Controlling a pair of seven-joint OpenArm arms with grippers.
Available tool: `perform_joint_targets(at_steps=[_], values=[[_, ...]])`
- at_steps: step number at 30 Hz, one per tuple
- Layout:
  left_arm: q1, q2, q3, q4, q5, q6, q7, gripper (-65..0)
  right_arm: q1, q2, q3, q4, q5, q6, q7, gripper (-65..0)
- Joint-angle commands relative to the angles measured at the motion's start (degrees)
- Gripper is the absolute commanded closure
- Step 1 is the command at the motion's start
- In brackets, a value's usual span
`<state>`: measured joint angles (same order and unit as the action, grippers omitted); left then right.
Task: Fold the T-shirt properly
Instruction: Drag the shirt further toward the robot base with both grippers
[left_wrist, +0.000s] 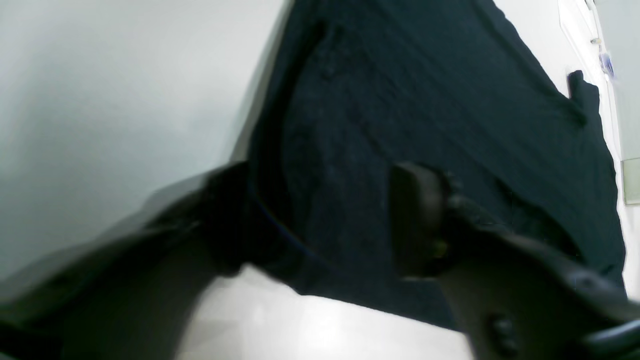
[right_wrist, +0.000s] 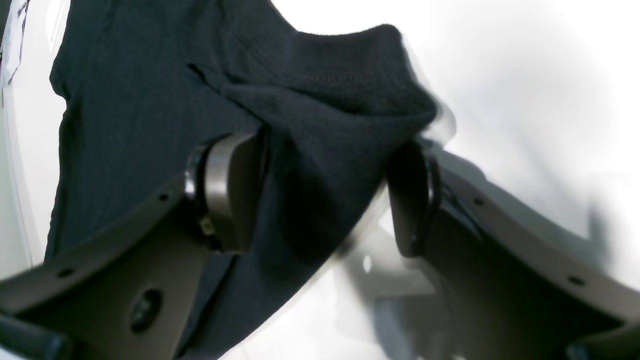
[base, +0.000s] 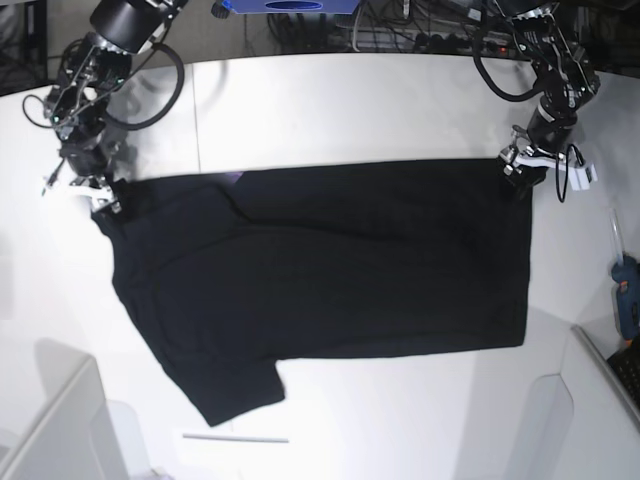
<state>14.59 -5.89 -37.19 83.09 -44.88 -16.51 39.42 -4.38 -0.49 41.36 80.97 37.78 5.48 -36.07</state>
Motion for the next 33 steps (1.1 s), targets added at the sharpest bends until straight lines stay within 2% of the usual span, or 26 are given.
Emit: perform_joint_targets(at_steps=[1,6,8,11,13,15,23,27,33], values=[[0.7,0.2,0.3,-0.7,2.6,1.7,4.7,-29.5,0.4,0.2,0.1,0.0,-1.4,-1.0,-1.5,-37.7],[0.6,0.2,0.3,-0.7,2.6,1.7,4.7,-0.3,0.8,0.2,0.3,0.0,-1.4,-1.0,-0.9,-37.2],[0.6,0.0,0.3,-0.7,2.6,1.7,4.7,0.0,0.6,0.2,0.3,0.0,-1.4,-1.0,1.2,-32.3],[0.6,-0.3,0.3,-0.7,2.6,1.7,4.8,0.0,0.5,0.2,0.2,0.0,-1.3,-0.2,4.6,-13.1],[0.6,-0.5,0.3,-0.7,2.6,1.7,4.9,0.0,0.5,0.2,0.3,0.0,-1.3,2.8,5.1,0.0],[1.0,-1.5,0.3,-0.2,2.6,1.7,4.9,0.0,0.5,0.2,0.3,0.0,-1.3,4.6,5.2,0.0],[4.7,-4.8,0.0,1.8,2.1,1.6,5.0,0.0,-3.7,0.0,-0.1,5.1,-1.3,4.2,4.6,0.0],[7.6,-4.8,-0.1,5.0,2.3,1.5,5.0,0.0,-6.5,-0.3,0.3,9.4,-1.2,4.2,-0.5,0.0],[12.4,-5.6,-0.2,9.3,2.2,1.5,5.0,0.0,-12.3,-3.5,0.3,16.0,-1.2,4.2,-1.5,0.0]])
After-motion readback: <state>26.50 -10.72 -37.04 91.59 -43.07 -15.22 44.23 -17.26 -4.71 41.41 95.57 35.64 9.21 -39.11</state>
